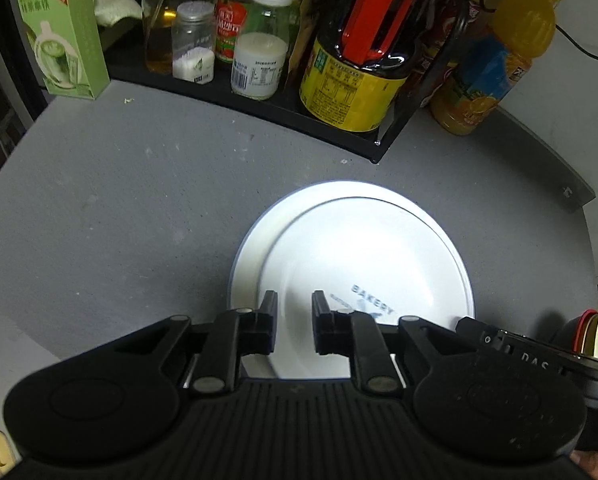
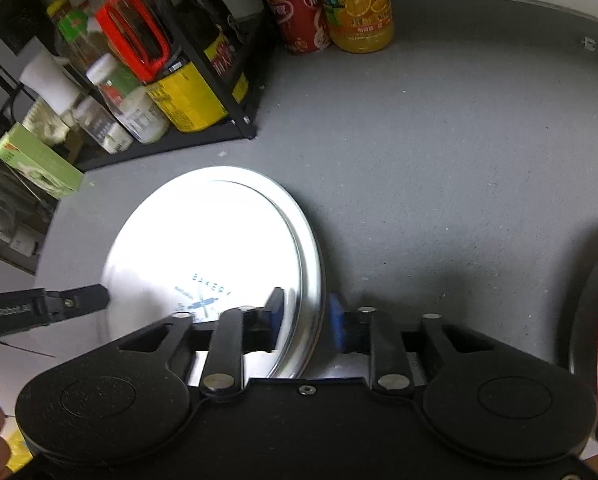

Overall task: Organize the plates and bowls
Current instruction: 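Open both grippers and release the 'BAKERY' plate, then move both grippers to the rim of the red bowl stack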

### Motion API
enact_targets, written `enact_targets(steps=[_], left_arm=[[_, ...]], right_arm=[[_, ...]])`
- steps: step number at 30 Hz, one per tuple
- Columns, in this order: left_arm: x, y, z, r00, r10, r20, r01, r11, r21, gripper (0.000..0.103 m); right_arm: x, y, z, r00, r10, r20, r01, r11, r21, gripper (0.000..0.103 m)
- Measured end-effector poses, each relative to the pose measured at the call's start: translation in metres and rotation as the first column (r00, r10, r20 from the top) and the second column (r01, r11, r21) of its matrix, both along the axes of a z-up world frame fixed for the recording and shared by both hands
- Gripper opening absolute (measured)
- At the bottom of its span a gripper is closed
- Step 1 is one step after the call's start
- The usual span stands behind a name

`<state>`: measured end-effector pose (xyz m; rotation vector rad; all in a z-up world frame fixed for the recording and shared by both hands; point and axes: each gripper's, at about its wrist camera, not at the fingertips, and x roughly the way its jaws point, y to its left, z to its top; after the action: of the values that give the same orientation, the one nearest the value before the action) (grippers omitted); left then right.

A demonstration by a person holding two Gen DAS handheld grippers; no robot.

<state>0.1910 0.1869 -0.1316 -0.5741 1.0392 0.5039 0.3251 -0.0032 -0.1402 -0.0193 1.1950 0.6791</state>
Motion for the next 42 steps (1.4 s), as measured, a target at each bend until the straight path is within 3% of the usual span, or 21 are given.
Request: enact_targets(steps=[3, 5, 8, 14, 21, 32, 42], left_arm=[[0.001, -0.007, 0.011, 1.0, -0.014, 0.009, 0.014, 1.0, 0.025, 0.038], [0.003, -0.013, 0.019, 0.999, -0.03, 0.019, 0.029, 0.998, 0.049, 0.053], [0.009, -0.02, 0.026, 0.998, -0.051, 0.033, 0.049, 0.997, 0.064, 0.067], [0.026, -0.04, 0.038, 0.991, -0.121, 0.05, 0.116, 0.988, 0.098, 0.08], [0.045, -0.067, 0.05, 0.979, -0.194, 0.055, 0.186, 0.975, 0.125, 0.083], [0.078, -0.113, 0.056, 0.958, -0.28, 0.06, 0.273, 0.956, 0.103, 0.083], [0.116, -0.161, 0.049, 0.937, -0.346, 0.046, 0.344, 0.938, 0.039, 0.083]], right_arm=[[-0.004, -0.011, 0.014, 1.0, -0.014, 0.028, 0.014, 1.0, 0.024, 0.045], [-0.006, -0.02, 0.024, 0.999, -0.027, 0.047, 0.025, 0.999, 0.048, 0.049], [-0.01, -0.034, 0.039, 0.996, -0.044, 0.078, 0.038, 0.997, 0.071, 0.057], [-0.015, -0.066, 0.059, 0.986, -0.097, 0.138, 0.083, 0.991, 0.104, 0.073], [-0.015, -0.102, 0.072, 0.967, -0.17, 0.188, 0.149, 0.982, 0.117, 0.089], [-0.004, -0.165, 0.07, 0.937, -0.293, 0.19, 0.275, 0.955, 0.114, 0.092], [0.009, -0.218, 0.061, 0.907, -0.391, 0.156, 0.378, 0.92, 0.106, 0.092]])
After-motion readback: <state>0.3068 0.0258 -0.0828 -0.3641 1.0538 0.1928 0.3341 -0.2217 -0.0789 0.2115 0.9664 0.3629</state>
